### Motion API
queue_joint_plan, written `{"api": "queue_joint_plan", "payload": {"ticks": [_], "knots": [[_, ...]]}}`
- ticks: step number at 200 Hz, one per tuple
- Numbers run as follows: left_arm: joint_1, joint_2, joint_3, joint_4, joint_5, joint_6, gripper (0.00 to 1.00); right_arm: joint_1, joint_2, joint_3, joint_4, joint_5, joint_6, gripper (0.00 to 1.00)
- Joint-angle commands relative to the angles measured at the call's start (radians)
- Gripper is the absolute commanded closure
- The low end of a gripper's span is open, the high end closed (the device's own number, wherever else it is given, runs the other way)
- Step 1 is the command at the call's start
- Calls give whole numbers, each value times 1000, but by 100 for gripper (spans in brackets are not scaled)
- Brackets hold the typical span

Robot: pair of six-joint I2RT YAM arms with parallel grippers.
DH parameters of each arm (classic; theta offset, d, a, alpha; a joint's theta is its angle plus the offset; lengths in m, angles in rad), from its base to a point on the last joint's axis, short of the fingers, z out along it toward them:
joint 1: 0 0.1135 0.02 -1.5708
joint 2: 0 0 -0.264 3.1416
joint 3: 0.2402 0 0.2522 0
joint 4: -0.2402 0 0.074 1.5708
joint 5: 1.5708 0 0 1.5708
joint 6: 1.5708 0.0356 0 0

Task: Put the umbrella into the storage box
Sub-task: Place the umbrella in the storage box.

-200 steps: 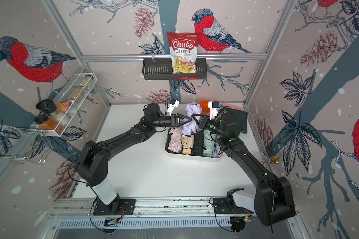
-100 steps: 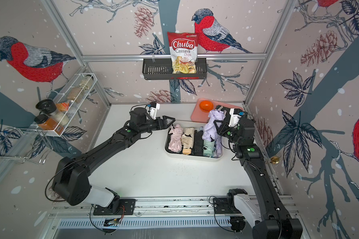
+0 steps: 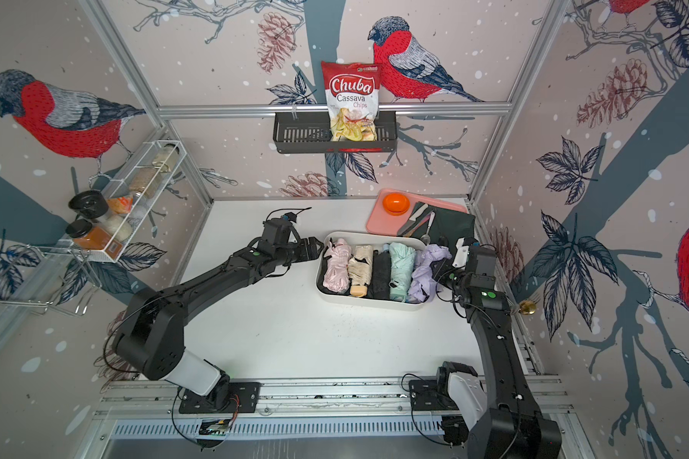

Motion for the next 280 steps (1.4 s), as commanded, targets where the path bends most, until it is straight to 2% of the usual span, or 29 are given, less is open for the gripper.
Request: {"api": "queue_joint_plan", "payload": {"ticks": [1, 44, 91, 128, 155, 180, 211, 249, 280], "knots": [[3, 19, 7, 1, -18, 14, 17, -8, 29, -1, 67, -22, -41, 88], [2, 58, 13, 2, -17, 14, 21, -7, 102, -7, 111, -56, -50, 88], [4, 96, 18, -4, -10, 15, 45, 31, 157, -33, 255, -164, 9, 89], [4, 114, 26, -8, -5, 13, 50, 64, 201, -56, 345, -208, 57, 91], [4, 127, 28, -4, 10, 9, 57, 66, 217, -82, 369, -193, 74, 92], [4, 131, 26, 2, 21, 3, 57, 55, 223, -109, 372, -169, 78, 91], [4, 128, 24, 0, 23, 1, 57, 31, 233, -139, 343, -120, 61, 82], [4, 125, 25, -3, 20, -1, 57, 12, 268, -183, 377, -129, 56, 81], [4, 121, 27, -7, 20, -2, 57, 12, 282, -183, 380, -127, 52, 62]]}}
